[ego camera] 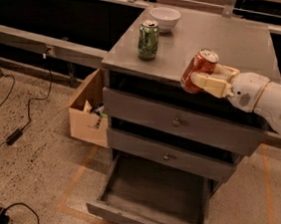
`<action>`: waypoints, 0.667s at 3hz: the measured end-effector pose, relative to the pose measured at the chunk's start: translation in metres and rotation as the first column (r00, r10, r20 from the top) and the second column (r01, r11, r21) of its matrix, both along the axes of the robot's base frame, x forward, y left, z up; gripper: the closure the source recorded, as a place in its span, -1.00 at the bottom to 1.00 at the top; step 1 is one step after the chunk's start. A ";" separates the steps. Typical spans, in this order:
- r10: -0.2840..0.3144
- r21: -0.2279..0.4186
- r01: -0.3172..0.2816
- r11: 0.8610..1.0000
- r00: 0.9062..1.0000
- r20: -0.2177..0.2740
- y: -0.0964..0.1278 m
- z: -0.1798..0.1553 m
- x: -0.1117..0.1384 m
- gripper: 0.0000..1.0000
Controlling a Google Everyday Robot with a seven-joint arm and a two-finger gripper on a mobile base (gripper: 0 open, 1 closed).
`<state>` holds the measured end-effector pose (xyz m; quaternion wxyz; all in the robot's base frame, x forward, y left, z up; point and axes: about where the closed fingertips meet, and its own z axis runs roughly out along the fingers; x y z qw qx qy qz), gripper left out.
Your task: Place coke can into bottom drawer
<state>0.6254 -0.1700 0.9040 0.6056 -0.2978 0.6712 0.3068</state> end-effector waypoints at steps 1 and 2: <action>0.070 0.026 -0.071 0.997 0.997 0.038 0.013 -0.002 -0.026 1.00; 0.143 -0.020 -0.142 0.990 0.987 0.074 0.020 -0.017 -0.046 1.00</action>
Offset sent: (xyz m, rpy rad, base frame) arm -0.0725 0.0213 -0.0377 -0.0693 -0.1218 0.2254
